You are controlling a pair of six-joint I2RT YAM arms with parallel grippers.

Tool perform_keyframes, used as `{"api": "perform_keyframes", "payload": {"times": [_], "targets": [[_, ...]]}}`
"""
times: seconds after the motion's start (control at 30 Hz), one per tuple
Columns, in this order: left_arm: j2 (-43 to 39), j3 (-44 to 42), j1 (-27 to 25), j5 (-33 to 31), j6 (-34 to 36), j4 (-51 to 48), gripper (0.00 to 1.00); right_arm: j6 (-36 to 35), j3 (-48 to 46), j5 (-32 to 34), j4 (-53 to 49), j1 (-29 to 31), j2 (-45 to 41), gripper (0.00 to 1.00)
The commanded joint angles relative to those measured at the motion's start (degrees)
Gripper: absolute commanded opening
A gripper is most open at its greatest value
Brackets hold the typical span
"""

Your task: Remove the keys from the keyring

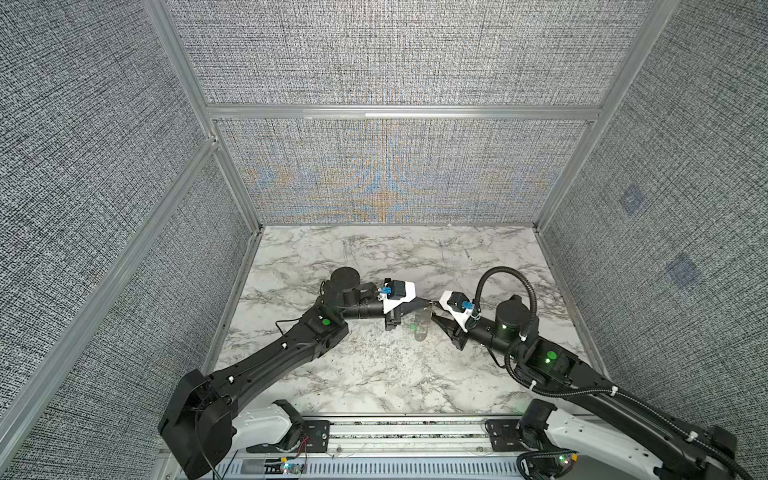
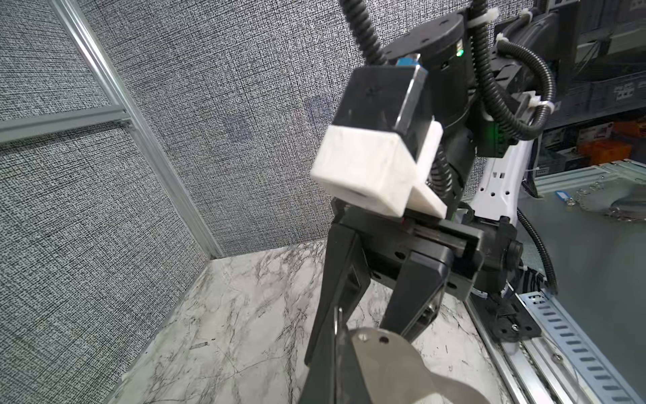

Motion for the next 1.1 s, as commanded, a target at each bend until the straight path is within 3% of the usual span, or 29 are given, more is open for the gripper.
{"api": "perform_keyframes", "payload": {"times": [0.0,0.2,0.37,0.53,0.73,1.07], "targets": [[0.29,0.63,0.09,0.72,0.26,0.36,0.0,-0.28,0.79,1.28,1.25,0.15,0.23,0.29],[0.28,0.94,0.09,0.44,1.18,-0.9,0.0,-0.72,0.99,2.28,0.09,0.41,-0.03,0.18],[0.03,2.03,0.09,-0.65,3.94,-4.33,0.0,-1.78,1.57,2.51,-2.05,0.48,-0.17,0.01],[-0.38,3.23,0.09,-1.68,7.6,-8.5,0.0,-2.77,2.63,3.33,-4.75,0.55,-0.54,0.0],[-0.75,7.24,0.0,-4.51,18.97,-20.94,0.0,-5.98,6.62,5.11,-11.72,0.52,-1.24,0.0],[-0.83,8.91,-1.63,-11.67,27.53,-27.21,0.0,-7.34,9.88,3.61,-15.13,0.56,0.19,0.0]]}}
